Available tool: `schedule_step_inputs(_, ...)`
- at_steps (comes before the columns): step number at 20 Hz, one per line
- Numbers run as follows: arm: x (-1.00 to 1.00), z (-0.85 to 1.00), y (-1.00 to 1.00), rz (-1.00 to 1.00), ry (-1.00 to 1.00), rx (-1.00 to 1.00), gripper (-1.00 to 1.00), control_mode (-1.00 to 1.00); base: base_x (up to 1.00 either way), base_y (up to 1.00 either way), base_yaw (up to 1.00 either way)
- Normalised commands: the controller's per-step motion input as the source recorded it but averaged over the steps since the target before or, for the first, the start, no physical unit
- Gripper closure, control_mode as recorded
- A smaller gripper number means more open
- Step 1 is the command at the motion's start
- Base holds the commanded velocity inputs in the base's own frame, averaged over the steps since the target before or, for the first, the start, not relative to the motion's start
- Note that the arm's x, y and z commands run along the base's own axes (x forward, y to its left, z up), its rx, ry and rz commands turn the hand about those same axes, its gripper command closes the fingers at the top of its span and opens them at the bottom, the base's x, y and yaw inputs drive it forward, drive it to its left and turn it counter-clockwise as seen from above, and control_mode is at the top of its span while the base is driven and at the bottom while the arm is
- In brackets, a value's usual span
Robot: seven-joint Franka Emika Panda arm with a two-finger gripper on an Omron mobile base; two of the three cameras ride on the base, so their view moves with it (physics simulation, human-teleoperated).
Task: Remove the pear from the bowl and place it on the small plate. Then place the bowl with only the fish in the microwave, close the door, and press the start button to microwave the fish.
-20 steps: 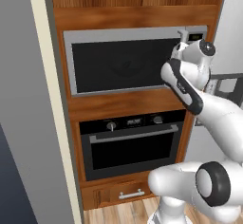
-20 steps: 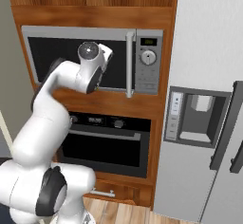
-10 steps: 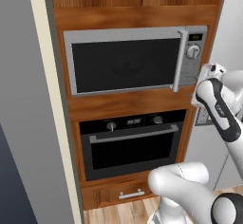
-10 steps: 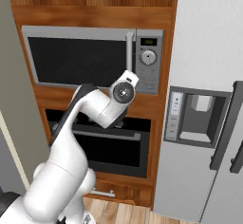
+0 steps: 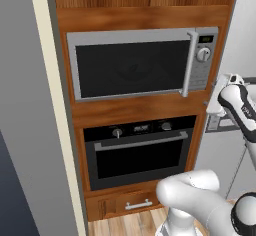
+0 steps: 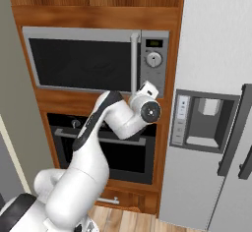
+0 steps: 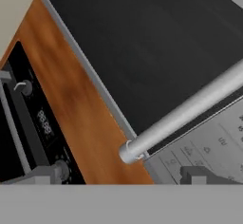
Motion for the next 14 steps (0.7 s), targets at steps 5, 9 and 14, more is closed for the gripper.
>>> schedule_step_inputs(5, 0.15, -0.04, -0.45, 0.02, -0.01, 0.12, -1.0, -1.0, 0.0, 0.0, 0.0)
schedule_step_inputs(9, 0.28, -0.09, -0.17, 0.03, -0.01, 0.11, -1.0, -1.0, 0.0, 0.0, 0.0)
schedule_step_inputs(14, 0.37, -0.18, 0.0, 0.03, 0.0, 0.08, -1.0, -1.0, 0.0, 0.0, 0.0)
